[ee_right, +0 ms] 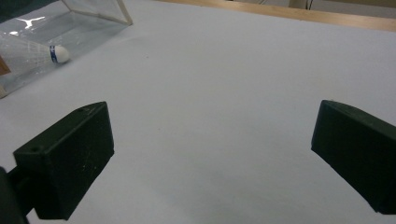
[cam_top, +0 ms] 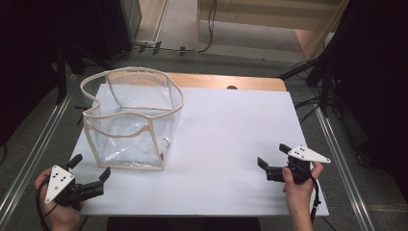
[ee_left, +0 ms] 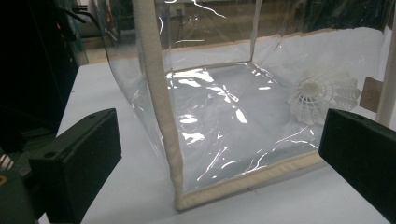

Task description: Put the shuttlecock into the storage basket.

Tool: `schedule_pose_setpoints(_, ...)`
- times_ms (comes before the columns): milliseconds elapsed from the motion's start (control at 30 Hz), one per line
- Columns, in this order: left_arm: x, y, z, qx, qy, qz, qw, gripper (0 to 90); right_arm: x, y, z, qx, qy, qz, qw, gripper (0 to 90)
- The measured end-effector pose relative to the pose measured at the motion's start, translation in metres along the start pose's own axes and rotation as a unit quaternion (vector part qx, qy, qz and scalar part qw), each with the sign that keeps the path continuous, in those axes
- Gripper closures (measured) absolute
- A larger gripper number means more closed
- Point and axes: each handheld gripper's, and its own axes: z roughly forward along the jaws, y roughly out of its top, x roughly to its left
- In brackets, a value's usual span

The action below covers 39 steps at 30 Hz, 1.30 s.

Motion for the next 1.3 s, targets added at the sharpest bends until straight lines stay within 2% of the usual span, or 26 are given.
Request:
schedule_pose_setpoints(533, 0.0, 0.0, 0.0, 0.001, 0.001, -0.002, 1.0, 0.0, -0.013, -0.013, -0.007, 0.009, -0.012, 0.009, 0.9998, 0.0)
schedule_pose_setpoints(1300, 0.0, 0.0, 0.0, 0.0, 0.0, -0.001, 1.0, 0.0, -0.026, -0.03, -0.02, -0.008, -0.024, 0.032, 0.9992, 0.0)
